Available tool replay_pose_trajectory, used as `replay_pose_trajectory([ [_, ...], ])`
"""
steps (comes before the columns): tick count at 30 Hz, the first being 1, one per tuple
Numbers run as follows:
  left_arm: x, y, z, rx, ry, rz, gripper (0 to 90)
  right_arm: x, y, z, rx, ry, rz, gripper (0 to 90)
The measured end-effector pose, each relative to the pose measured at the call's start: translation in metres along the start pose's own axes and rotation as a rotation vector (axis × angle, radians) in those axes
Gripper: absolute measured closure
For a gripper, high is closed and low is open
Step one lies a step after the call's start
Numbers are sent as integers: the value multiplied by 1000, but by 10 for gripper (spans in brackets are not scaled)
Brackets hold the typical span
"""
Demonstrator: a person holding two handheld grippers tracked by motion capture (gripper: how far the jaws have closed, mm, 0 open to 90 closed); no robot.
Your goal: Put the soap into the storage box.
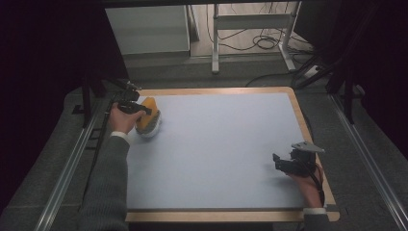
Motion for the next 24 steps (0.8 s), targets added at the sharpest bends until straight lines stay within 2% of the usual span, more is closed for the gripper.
replay_pose_trajectory([
  [9,12,9,4,-19,-28,4,610,1,1,-1,-4,2,3,95],
  [14,18,15,5,-45,-12,1,609,1,2,0,-4,2,5,95],
  [17,19,16,3,-32,-16,-6,600,1,2,0,-6,2,5,95],
  [20,15,14,0,-32,3,-47,534,2,2,0,-9,1,8,95],
  [24,9,14,-4,-15,1,-47,379,2,2,1,-8,0,9,95],
])
Point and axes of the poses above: each handheld gripper's, and its own axes: x roughly forward along the jaws, y roughly out of its underside, z roughly to its left, the point moved 6 cm from there along x, roughly forward along the jaws, and after that the axes turned 15 degrees about -z, right-handed, at the moved point
